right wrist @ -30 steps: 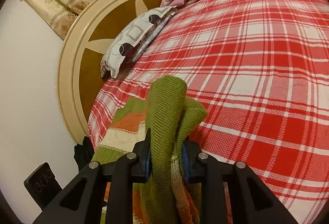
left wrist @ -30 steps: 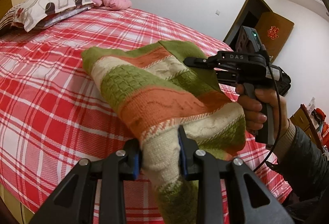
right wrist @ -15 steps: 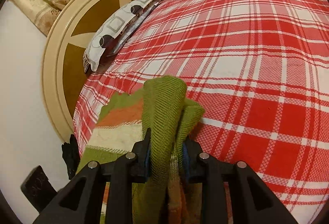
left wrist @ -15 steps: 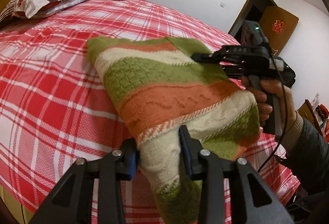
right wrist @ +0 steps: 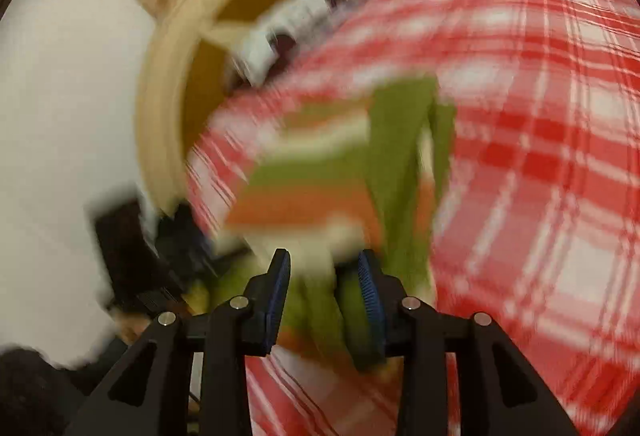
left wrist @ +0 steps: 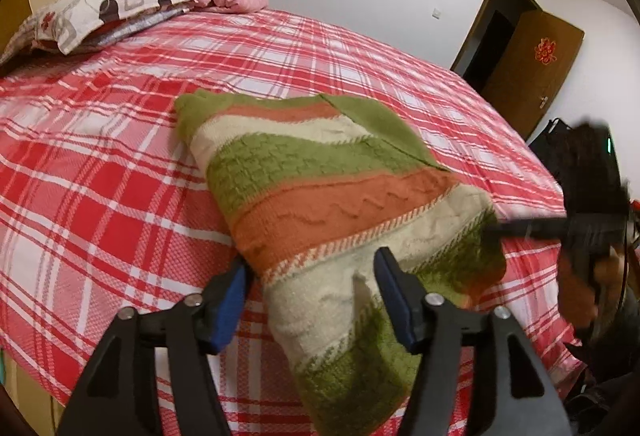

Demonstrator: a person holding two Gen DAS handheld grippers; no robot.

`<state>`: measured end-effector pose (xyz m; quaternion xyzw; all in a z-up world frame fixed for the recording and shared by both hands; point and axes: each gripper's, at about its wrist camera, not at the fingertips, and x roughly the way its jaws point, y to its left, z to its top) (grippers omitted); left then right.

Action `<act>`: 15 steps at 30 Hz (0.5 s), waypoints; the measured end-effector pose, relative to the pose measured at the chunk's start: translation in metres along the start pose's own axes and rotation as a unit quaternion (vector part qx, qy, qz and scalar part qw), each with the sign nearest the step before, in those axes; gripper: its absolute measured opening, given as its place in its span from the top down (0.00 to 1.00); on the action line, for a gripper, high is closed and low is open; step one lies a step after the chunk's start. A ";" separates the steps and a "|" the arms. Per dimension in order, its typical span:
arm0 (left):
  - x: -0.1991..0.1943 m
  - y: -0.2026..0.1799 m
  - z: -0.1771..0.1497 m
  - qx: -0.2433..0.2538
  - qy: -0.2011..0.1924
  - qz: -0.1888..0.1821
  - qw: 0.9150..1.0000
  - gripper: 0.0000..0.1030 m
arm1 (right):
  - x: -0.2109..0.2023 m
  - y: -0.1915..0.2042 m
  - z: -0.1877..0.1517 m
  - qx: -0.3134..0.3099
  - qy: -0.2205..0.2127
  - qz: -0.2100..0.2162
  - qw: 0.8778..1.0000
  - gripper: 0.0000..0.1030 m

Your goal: Fold small clothes

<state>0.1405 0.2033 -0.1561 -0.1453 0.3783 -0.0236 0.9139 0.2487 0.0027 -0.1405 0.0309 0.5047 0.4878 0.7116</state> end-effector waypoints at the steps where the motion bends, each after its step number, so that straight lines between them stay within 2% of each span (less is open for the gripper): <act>1: 0.000 -0.001 0.000 0.005 0.000 0.008 1.000 0.27 | 0.008 0.000 -0.010 -0.002 0.022 -0.017 1.000 0.75; 3: -0.006 -0.004 0.002 0.020 -0.007 0.027 0.999 0.20 | 0.016 -0.004 -0.030 0.000 0.044 -0.032 0.998 0.91; 5: -0.016 -0.008 0.003 0.035 -0.019 0.045 0.998 0.13 | 0.013 -0.008 -0.042 0.011 0.046 -0.027 0.999 0.93; 7: -0.022 -0.007 0.006 0.040 -0.037 0.062 0.997 0.00 | 0.007 -0.007 -0.045 0.017 0.049 -0.039 0.998 0.93; 9: -0.021 -0.004 0.009 0.044 -0.050 0.076 0.995 0.00 | 0.003 -0.002 -0.045 0.013 0.059 -0.063 0.996 0.93; 11: -0.008 -0.005 0.011 0.059 -0.043 0.086 0.994 0.00 | -0.002 0.010 -0.043 0.000 0.053 -0.095 0.994 0.93; 12: 0.000 -0.005 0.010 0.066 -0.039 0.102 0.992 0.00 | -0.008 0.017 -0.040 -0.007 0.041 -0.109 0.993 0.92; 14: 0.011 -0.003 0.011 0.069 -0.035 0.115 0.990 0.00 | -0.023 0.034 -0.031 -0.017 0.009 -0.123 0.992 0.80; 15: 0.013 -0.002 0.012 0.067 -0.041 0.113 0.990 0.00 | -0.030 0.047 -0.025 -0.033 -0.015 -0.137 0.990 0.65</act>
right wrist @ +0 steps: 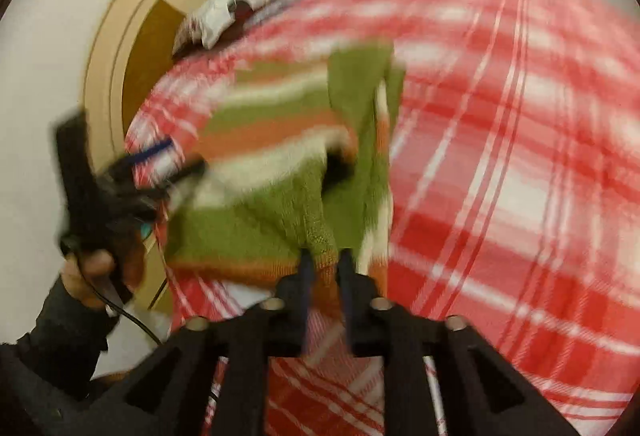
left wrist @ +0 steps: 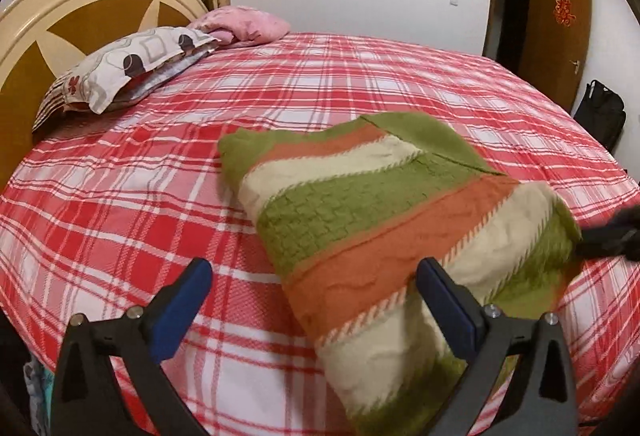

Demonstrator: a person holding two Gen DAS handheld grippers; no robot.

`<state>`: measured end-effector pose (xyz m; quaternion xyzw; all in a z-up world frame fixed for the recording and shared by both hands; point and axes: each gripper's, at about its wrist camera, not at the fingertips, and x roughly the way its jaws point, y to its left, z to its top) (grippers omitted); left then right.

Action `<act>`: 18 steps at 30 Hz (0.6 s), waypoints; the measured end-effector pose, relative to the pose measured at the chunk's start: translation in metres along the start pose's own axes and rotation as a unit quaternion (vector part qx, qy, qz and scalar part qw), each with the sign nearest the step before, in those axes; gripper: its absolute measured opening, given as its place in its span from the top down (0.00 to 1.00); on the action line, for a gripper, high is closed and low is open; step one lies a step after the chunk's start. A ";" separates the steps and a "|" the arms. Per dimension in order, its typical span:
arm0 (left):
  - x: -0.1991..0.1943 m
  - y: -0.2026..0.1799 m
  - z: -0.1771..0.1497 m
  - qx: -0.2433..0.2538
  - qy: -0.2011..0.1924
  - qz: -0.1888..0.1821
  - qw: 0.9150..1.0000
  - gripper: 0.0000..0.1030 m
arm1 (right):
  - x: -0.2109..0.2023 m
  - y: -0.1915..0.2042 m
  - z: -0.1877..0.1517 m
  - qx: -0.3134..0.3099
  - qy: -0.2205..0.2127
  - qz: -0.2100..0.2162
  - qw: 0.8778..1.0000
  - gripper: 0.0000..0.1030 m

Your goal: Fold small clothes

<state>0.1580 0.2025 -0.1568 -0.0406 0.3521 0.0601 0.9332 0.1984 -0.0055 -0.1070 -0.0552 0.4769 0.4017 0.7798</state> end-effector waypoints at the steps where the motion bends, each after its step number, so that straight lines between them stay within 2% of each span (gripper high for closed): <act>1: 0.001 0.001 0.000 -0.004 -0.004 0.002 1.000 0.00 | -0.007 0.009 0.007 -0.013 -0.022 -0.004 1.000 0.53; 3: 0.004 0.003 0.002 -0.012 -0.007 0.007 1.000 0.00 | -0.014 0.030 0.022 -0.041 -0.075 0.032 0.996 0.50; 4: 0.005 0.004 0.003 -0.015 -0.007 0.007 1.000 0.00 | -0.012 0.035 0.027 -0.048 -0.081 0.044 0.995 0.50; 7: 0.014 0.011 0.001 -0.028 0.003 0.007 1.000 0.00 | 0.018 0.048 0.040 -0.067 -0.060 0.084 0.992 0.50; 9: 0.019 0.015 -0.004 -0.048 0.013 -0.008 0.999 0.00 | 0.050 0.026 0.040 -0.043 -0.026 0.044 0.998 0.50; 10: 0.022 0.018 -0.008 -0.064 0.016 -0.027 0.997 0.00 | 0.066 0.009 0.035 -0.004 -0.003 0.030 1.000 0.62; 11: 0.025 0.019 -0.011 -0.077 0.018 -0.038 0.996 0.00 | 0.079 -0.009 0.030 0.028 0.013 0.037 0.999 0.71; 12: 0.027 0.020 -0.014 -0.089 0.018 -0.044 0.995 0.00 | 0.080 -0.023 0.023 0.041 -0.005 0.047 0.998 0.78; 14: 0.029 0.018 -0.020 -0.108 0.009 -0.058 0.992 0.00 | 0.076 -0.035 0.015 0.052 -0.020 0.074 0.996 0.78; 18: 0.025 0.013 -0.025 -0.110 -0.002 -0.049 0.993 0.00 | 0.072 -0.042 0.010 0.066 -0.036 0.088 0.993 0.78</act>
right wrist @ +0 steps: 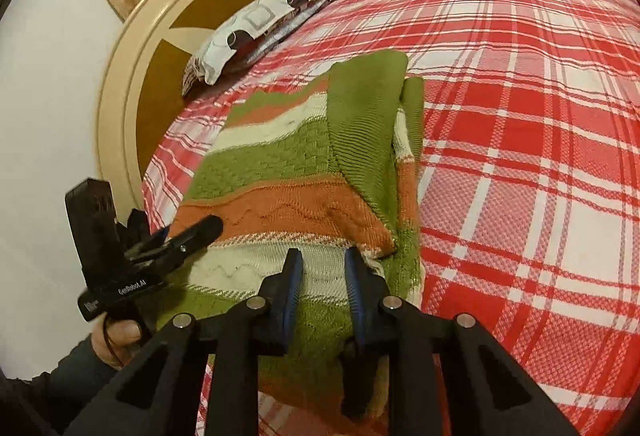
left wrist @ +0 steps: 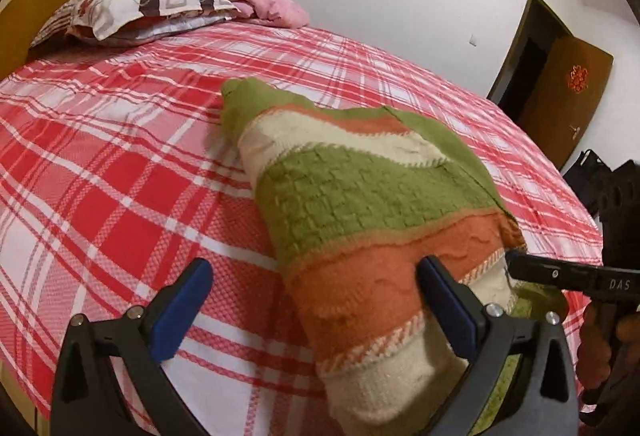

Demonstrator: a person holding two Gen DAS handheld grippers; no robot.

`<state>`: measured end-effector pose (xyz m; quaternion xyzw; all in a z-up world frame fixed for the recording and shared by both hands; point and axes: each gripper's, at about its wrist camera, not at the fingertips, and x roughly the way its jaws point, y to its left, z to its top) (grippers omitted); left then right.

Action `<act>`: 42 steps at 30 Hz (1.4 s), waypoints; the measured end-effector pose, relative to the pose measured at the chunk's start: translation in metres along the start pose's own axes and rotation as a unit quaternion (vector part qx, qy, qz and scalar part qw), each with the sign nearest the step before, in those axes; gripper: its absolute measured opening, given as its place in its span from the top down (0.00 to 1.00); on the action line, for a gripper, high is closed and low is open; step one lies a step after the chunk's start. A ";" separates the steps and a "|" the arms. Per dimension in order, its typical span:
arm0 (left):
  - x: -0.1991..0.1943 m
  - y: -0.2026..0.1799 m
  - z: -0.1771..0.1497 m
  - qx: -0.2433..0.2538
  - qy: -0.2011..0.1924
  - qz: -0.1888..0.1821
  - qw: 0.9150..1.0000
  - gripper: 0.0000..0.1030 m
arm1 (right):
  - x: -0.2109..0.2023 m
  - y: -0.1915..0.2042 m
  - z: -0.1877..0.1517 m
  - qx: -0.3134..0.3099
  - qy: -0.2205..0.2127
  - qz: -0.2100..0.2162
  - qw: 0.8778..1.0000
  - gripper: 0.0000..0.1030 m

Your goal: Fold small clothes

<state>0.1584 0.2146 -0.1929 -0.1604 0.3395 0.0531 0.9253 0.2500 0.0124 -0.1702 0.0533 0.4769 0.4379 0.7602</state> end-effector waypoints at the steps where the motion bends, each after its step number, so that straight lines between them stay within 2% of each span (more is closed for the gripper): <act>1: -0.002 -0.002 0.000 0.003 0.000 0.007 1.000 0.00 | -0.002 0.000 -0.002 -0.001 -0.002 -0.001 1.000 0.78; 6: -0.031 -0.020 -0.005 0.056 0.013 0.063 0.996 0.00 | -0.020 0.017 -0.018 -0.017 -0.012 -0.030 0.999 0.75; 7: -0.037 -0.023 -0.006 0.067 0.010 0.074 0.995 0.00 | -0.027 0.019 -0.022 -0.019 -0.018 -0.049 0.998 0.61; 9: -0.056 -0.032 -0.005 0.087 -0.002 0.086 0.992 0.00 | -0.044 0.024 -0.028 -0.015 -0.041 -0.094 0.995 0.49; 12: -0.081 -0.037 -0.001 0.091 -0.025 0.080 0.992 0.00 | -0.068 0.031 -0.033 -0.007 -0.065 -0.088 0.994 0.49; 14: -0.100 -0.042 0.004 0.090 -0.041 0.073 0.992 0.00 | -0.087 0.045 -0.037 -0.025 -0.081 -0.100 0.991 0.49; 18: -0.129 -0.056 0.012 0.104 -0.076 0.065 0.990 0.00 | -0.123 0.087 -0.042 -0.085 -0.130 -0.140 0.978 0.49; 23: -0.154 -0.072 0.017 0.125 -0.100 0.055 0.986 0.00 | -0.154 0.132 -0.049 -0.135 -0.177 -0.148 0.964 0.46; 24: -0.157 -0.073 0.017 0.127 -0.103 0.055 0.985 0.00 | -0.157 0.136 -0.051 -0.138 -0.180 -0.148 0.963 0.42; 29: -0.166 -0.080 0.018 0.131 -0.118 0.049 0.983 0.00 | -0.169 0.151 -0.057 -0.156 -0.190 -0.168 0.955 0.41; 42: -0.174 -0.084 0.016 0.125 -0.124 0.046 0.983 0.00 | -0.190 0.150 -0.060 -0.138 -0.213 -0.163 0.953 0.41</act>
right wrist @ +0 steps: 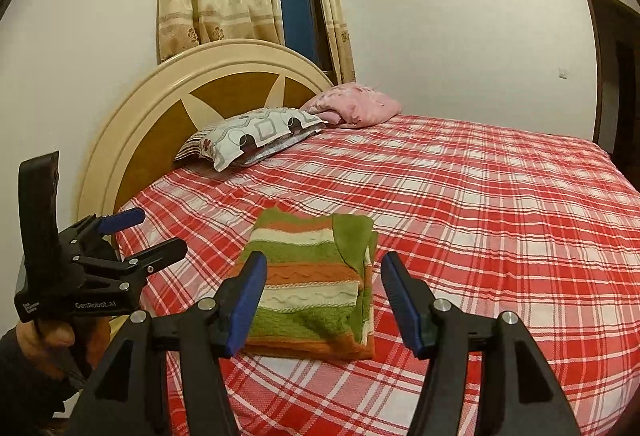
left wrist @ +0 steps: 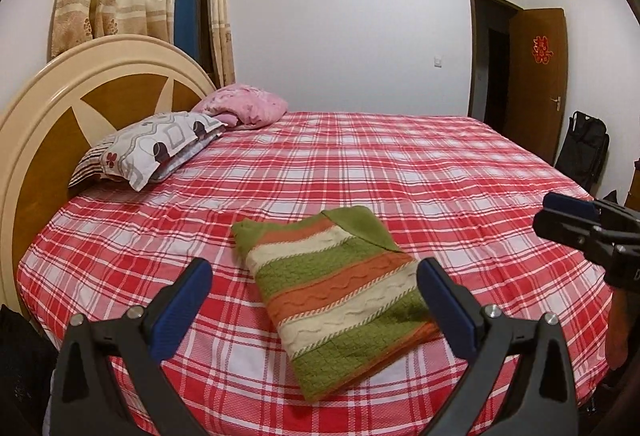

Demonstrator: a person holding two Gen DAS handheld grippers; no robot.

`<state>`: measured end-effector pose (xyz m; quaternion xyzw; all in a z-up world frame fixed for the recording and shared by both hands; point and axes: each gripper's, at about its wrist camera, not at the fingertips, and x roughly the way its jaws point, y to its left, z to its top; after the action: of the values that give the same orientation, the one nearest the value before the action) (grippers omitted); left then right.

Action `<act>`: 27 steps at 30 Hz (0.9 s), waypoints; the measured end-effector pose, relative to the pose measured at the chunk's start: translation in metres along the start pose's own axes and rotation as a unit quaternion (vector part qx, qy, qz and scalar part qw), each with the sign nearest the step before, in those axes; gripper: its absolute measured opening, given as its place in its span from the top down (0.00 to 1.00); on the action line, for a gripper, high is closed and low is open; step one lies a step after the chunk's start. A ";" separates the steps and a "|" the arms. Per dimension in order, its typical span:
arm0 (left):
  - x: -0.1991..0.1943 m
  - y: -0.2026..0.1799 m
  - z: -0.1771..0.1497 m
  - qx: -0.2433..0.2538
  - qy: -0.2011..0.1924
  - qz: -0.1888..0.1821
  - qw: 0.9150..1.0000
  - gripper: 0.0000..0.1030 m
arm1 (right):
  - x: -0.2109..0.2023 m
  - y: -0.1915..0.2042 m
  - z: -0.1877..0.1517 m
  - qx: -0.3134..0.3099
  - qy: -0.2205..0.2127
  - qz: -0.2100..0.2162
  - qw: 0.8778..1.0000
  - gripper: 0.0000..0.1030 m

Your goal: Fold small clothes

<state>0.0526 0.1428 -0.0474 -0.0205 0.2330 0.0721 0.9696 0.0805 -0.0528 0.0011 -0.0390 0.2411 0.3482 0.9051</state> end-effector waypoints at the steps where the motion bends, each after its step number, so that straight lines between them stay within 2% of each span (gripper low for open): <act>1: 0.000 0.000 0.000 -0.001 0.000 -0.001 1.000 0.00 | 0.000 0.000 0.000 0.000 0.000 0.000 1.000 0.41; 12: -0.002 -0.003 0.001 0.001 -0.002 0.000 1.000 0.00 | 0.000 0.000 -0.003 0.005 0.004 -0.002 1.000 0.41; 27: -0.010 -0.006 0.008 0.006 -0.016 0.000 1.000 0.00 | -0.012 -0.004 -0.001 0.016 -0.020 -0.010 1.000 0.41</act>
<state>0.0479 0.1364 -0.0359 -0.0130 0.2175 0.0714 0.9734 0.0751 -0.0635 0.0054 -0.0197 0.2285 0.3356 0.9136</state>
